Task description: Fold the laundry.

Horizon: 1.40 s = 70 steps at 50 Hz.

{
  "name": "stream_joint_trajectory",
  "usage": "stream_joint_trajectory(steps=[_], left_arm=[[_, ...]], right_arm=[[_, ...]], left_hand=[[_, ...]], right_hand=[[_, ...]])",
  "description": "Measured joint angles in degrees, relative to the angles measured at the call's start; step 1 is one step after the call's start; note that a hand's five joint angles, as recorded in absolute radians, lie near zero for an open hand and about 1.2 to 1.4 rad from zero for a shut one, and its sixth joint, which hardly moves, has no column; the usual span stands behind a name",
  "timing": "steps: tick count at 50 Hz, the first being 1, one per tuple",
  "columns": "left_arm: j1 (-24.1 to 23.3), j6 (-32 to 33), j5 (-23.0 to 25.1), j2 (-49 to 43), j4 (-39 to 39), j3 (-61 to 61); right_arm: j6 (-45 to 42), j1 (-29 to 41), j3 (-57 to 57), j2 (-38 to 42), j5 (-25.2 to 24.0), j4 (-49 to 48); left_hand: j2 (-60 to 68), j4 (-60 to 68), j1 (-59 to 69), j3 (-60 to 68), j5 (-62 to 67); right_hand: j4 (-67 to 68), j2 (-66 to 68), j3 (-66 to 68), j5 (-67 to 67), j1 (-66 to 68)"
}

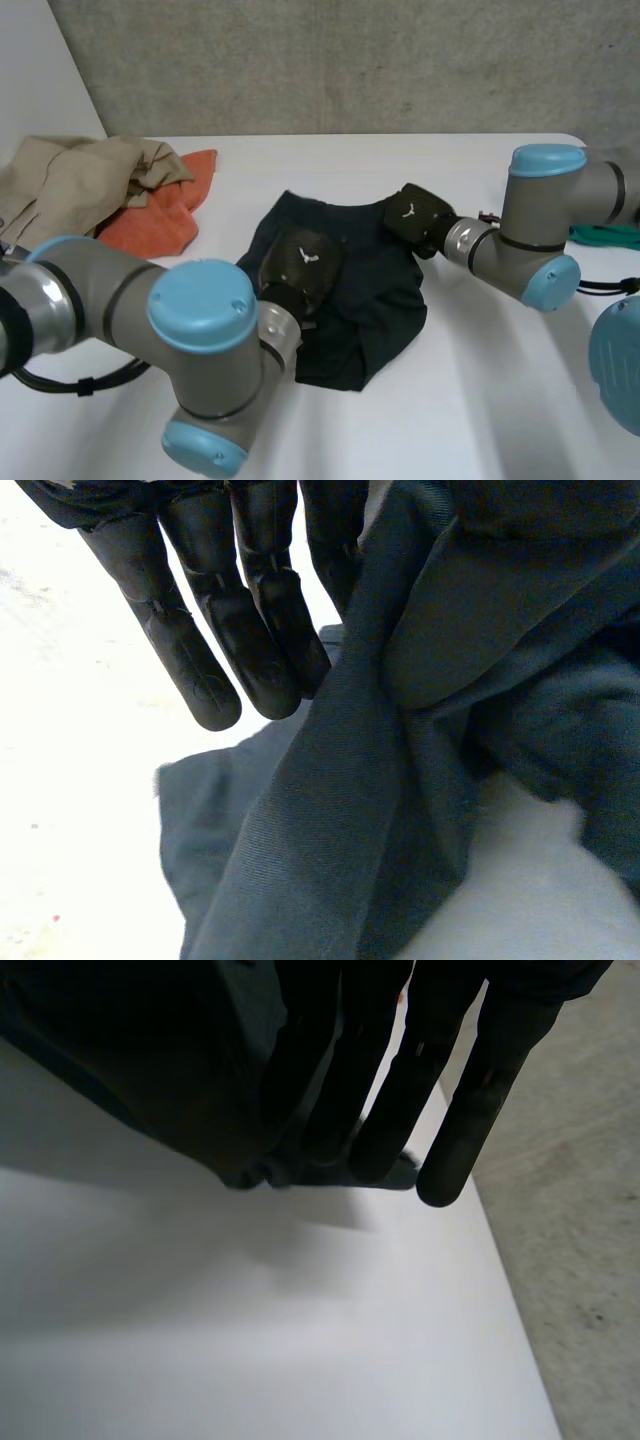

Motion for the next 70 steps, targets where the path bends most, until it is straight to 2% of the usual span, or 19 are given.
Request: stream_joint_trajectory(steps=[7,12,16,20,22,26,28,33,37,40,45,48,51,53,55,61,67,68,70], left_arm=[[5.36,-0.45,2.12,3.7,0.43,2.36],[11.19,-2.21,8.06,5.69,0.76,4.99],[15.2,-5.13,15.15,6.08,0.5,6.43],[17.61,-8.16,20.24,6.04,-0.3,6.6],[18.77,-9.98,22.81,6.07,-1.3,6.22],[20.0,-11.71,25.09,6.49,-3.48,4.79],[20.44,-12.06,25.51,7.09,-4.75,3.64],[21.09,-12.05,25.37,10.42,-7.55,-0.58],[20.98,-11.75,24.98,13.34,-8.11,-3.7],[20.38,-11.55,24.71,15.45,-7.87,-5.9],[19.37,-11.45,23.96,16.74,-7.16,-7.49],[18.81,-11.45,22.83,16.78,-6.66,-7.89],[18.51,-11.45,21.74,16.49,-6.36,-7.84],[18.38,-11.37,21.12,16.22,-6.17,-7.67],[18.3,-11.14,20.55,15.92,-5.83,-7.29],[18.45,-10.0,19.97,15.45,-3.11,-4.58],[18.56,-9.97,21.11,14.88,-0.38,-0.49],[18.54,-10.09,21.82,14.46,0.01,0.92],[18.53,-10.12,22.0,14.34,0.05,1.26]], right_arm=[[4.95,-1.71,6.9,-10.14,0.53,0.86],[12.16,-2.85,18.96,-24.04,0.8,0.76],[17.91,-2.32,28.9,-34.1,1.79,2.17],[22.49,-0.57,35.29,-39.52,2.76,4.75],[25.68,0.76,38.42,-41.45,3.86,5.49],[28.63,1.16,39.06,-40.4,6.76,2.97],[29.04,0.77,37.78,-38.61,8.71,0.58],[24.99,-0.92,30.39,-31.28,11.38,-5.74],[16.91,-1.79,22.01,-23.7,6.81,-8.15],[10.97,-1.7,14.3,-16.78,0.41,-7.72],[7.84,-0.49,5.7,-8.54,-5.95,-3.83],[7.41,0.85,0.79,-3.33,-8.31,-1.07],[7.52,1.89,-2.47,0.06,-8.18,-0.43],[7.88,2.42,-4.18,1.4,-5.94,-1.44],[8.7,2.6,-4.98,1.35,-1.98,-3.38],[13.59,0.98,2.03,-7.93,8.77,-7.71],[16.47,-0.68,16.04,-22.13,10.61,-6.9],[17.22,-1.1,22.86,-28.94,10.95,-5.66],[17.36,-1.15,24.1,-30.2,11.05,-5.4]], left_hand=[[0.1,0.21,0.36,0.07,0.0],[0.11,0.21,0.78,0.08,0.0],[0.18,0.22,0.82,0.08,0.0],[0.18,0.22,0.84,0.08,0.0],[0.18,0.22,0.84,0.08,0.0],[0.18,0.22,0.84,0.09,0.0],[0.18,0.22,0.85,0.09,0.0],[0.18,0.22,0.85,0.12,0.0],[0.19,0.23,0.85,0.25,0.0],[0.19,0.23,0.85,0.25,0.0],[0.2,0.23,0.85,0.25,0.0],[0.2,0.23,0.85,0.25,0.0],[0.2,0.24,0.85,0.24,0.0],[0.2,0.24,0.85,0.25,0.0],[0.21,0.24,0.85,0.25,0.02],[0.26,0.25,2.01,0.25,0.99],[0.28,0.25,2.36,0.25,1.08],[0.28,0.25,2.36,0.25,1.08],[0.28,0.25,2.36,0.25,1.08]], right_hand=[[3.01,1.5,2.63,3.85,2.69],[3.04,1.5,2.63,4.01,2.69],[3.19,1.5,2.64,4.1,2.69],[3.19,1.5,2.65,4.11,2.7],[-7.67,-9.89,-7.85,-6.7,-6.18],[-39.91,-41.1,-39.86,-39.87,-36.9],[-49.77,-50.23,-49.54,-49.13,-46.2],[-53.79,-53.92,-53.57,-51.61,-49.21],[-53.8,-53.92,-53.57,-51.61,-49.21],[-53.8,-53.92,-53.57,-51.61,-49.21],[-53.78,-53.89,-53.55,-51.61,-49.21],[-48.87,-49.24,-48.67,-48.02,-45.11],[-26.65,-26.4,-26.33,-25.18,-23.11],[-8.88,-7.34,-7.86,-8.02,-8.69],[1.17,0.55,0.61,0.68,-0.83],[3.04,0.99,1.78,2.81,0.28],[3.17,1.09,3.01,2.8,0.28],[3.18,1.09,3.15,2.81,0.28],[3.18,1.09,3.15,2.79,0.28]])
